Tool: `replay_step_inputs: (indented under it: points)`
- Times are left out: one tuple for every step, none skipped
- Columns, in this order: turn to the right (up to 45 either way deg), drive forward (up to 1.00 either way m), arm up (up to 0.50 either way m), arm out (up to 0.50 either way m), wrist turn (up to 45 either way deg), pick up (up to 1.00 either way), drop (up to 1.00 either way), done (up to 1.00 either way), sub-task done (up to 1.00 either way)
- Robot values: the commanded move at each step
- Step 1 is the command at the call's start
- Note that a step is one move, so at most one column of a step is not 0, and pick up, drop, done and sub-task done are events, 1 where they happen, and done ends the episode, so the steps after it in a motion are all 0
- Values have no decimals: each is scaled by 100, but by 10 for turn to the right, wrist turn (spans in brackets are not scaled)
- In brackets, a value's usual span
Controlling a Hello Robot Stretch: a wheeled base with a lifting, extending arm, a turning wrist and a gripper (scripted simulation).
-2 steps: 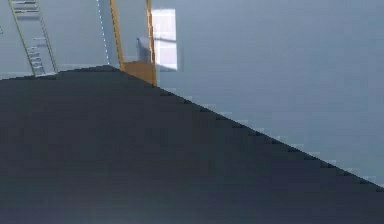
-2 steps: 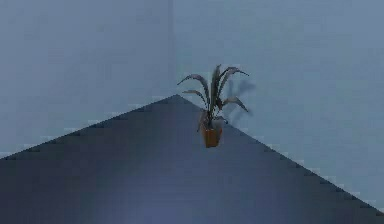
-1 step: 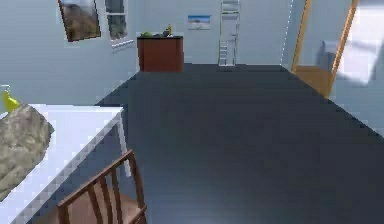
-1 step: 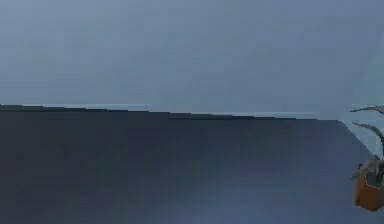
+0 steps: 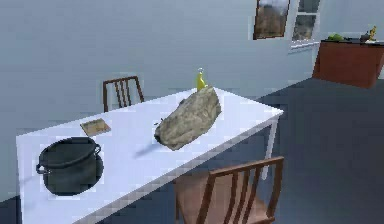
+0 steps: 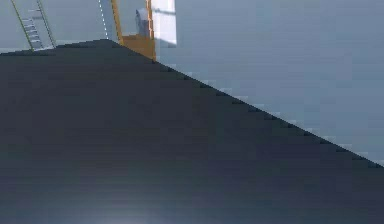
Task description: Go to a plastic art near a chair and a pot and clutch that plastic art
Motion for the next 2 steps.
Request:
replay_step_inputs:
  points:
    - [-150, 0, 0, 0, 0, 0, 0, 0, 0]
    - [0, 45, 0, 0, 0, 0, 0, 0, 0]
